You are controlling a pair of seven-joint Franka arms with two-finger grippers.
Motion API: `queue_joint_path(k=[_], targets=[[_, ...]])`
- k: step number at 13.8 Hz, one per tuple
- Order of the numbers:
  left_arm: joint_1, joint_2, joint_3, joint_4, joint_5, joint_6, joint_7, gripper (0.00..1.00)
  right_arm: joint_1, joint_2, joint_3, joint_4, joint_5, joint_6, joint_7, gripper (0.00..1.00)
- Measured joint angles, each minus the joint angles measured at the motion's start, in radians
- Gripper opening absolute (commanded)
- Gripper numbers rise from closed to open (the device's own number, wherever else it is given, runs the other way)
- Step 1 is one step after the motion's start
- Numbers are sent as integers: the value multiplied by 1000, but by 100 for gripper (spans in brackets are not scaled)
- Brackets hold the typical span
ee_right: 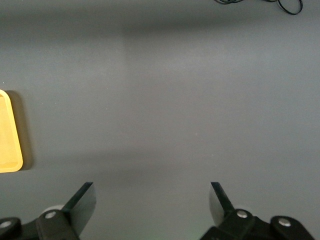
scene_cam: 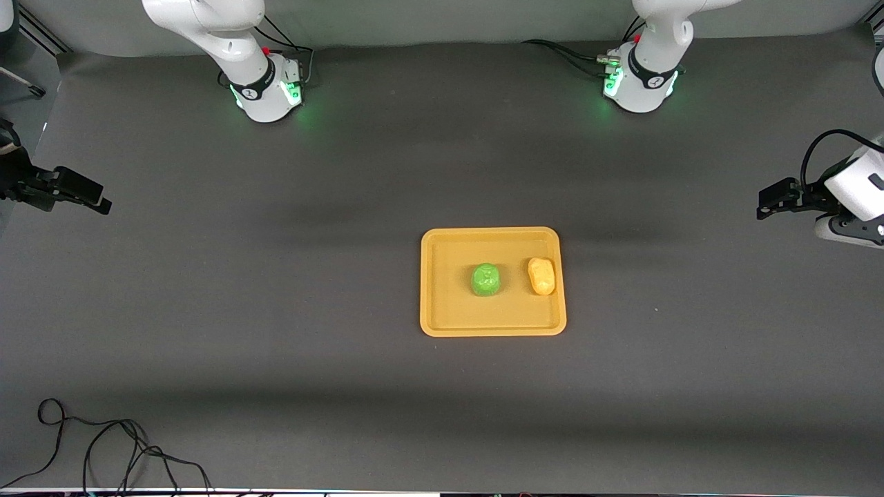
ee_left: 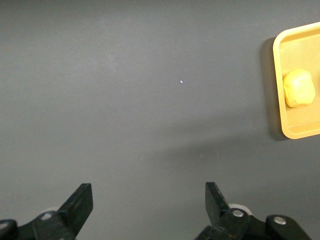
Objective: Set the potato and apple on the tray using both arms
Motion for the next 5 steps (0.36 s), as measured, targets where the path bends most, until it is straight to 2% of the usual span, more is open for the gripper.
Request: queue_joint_path(k=[5], targets=[[0,0,0,1,0,2,1,100,1,2,1,-4,0,5,-42,100]])
